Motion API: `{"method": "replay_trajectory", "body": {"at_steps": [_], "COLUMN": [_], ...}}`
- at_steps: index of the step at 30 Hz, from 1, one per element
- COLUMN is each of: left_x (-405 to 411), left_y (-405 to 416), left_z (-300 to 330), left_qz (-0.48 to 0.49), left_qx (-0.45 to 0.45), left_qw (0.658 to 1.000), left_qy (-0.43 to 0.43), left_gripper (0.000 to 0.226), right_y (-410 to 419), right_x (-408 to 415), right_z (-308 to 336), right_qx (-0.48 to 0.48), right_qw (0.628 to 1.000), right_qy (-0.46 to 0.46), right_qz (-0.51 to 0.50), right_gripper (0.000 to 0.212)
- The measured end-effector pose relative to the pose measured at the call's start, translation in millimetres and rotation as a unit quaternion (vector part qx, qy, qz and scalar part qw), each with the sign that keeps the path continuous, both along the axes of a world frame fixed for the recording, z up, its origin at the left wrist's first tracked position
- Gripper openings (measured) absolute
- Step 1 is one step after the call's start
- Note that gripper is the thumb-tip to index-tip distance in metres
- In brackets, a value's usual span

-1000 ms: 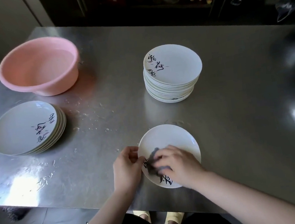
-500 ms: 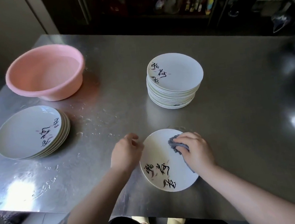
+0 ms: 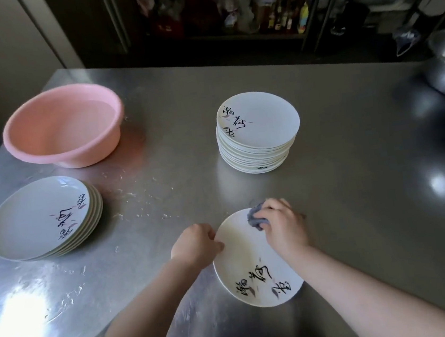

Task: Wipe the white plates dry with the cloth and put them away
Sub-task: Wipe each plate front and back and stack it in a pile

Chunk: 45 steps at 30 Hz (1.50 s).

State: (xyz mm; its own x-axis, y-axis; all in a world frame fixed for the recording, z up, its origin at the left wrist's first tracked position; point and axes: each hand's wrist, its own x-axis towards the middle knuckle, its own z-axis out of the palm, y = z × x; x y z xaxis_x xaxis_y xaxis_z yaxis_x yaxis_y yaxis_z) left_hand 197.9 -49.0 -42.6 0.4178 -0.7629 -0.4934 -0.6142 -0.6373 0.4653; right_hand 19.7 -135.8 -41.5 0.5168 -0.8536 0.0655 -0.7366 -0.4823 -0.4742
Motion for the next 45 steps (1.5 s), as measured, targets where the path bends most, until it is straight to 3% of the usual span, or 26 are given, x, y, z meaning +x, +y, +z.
{"method": "replay_trajectory", "body": {"at_steps": [3, 5, 8, 13, 17, 19, 23, 26, 29, 33, 38, 41, 45], "left_x": [-1, -6, -16, -11, -11, -8, -13, -18, -11, -8, -11, -16, -4], "left_y": [-3, -14, -28, -12, 6, -6, -37, -37, -20, -1, -33, -37, -17], "left_z": [0, 3, 5, 3, 4, 9, 18, 15, 12, 13, 21, 17, 13], "left_qz": [-0.044, -0.029, -0.007, 0.036, -0.017, -0.016, -0.008, -0.003, 0.006, -0.023, -0.014, -0.018, 0.004], "left_qx": [-0.016, -0.071, -0.103, -0.07, 0.015, 0.0, -0.053, -0.041, -0.003, 0.077, -0.031, -0.026, 0.02], "left_qw": [0.998, 0.996, 0.995, 0.997, 0.999, 1.0, 0.998, 0.999, 1.0, 0.993, 0.999, 0.999, 1.0], "left_qy": [-0.029, -0.033, -0.017, -0.003, 0.042, 0.015, 0.017, 0.016, 0.029, 0.085, -0.009, -0.002, 0.014], "left_gripper": [0.017, 0.006, 0.008, 0.008, 0.015, 0.022, 0.012, 0.027, 0.023, 0.015, 0.013, 0.008, 0.018], "right_y": [3, 4, 3, -4, -2, -1, 0, -2, -6, -5, 1, 0, -7], "right_x": [4, 10, 14, -2, -6, -1, 4, 1, -8, -11, 3, 3, -15], "right_z": [-1, -2, -4, -6, -8, -9, -9, -9, -10, -12, -10, -9, -7], "right_qx": [0.014, 0.031, 0.043, 0.043, 0.024, 0.018, 0.023, 0.011, -0.001, 0.006, 0.041, 0.041, 0.009], "right_qw": [0.999, 0.998, 0.997, 0.999, 0.999, 1.0, 0.998, 0.999, 1.0, 0.999, 0.997, 0.997, 0.998], "right_qy": [-0.024, -0.014, -0.004, 0.02, 0.021, 0.002, -0.013, 0.0, 0.027, 0.037, -0.008, -0.001, 0.055], "right_qz": [0.015, 0.044, 0.07, 0.026, 0.013, 0.016, 0.051, 0.051, 0.005, 0.02, 0.06, 0.064, 0.008], "right_gripper": [0.023, 0.023, 0.019, 0.015, 0.012, 0.013, 0.017, 0.018, 0.02, 0.02, 0.017, 0.016, 0.02]}}
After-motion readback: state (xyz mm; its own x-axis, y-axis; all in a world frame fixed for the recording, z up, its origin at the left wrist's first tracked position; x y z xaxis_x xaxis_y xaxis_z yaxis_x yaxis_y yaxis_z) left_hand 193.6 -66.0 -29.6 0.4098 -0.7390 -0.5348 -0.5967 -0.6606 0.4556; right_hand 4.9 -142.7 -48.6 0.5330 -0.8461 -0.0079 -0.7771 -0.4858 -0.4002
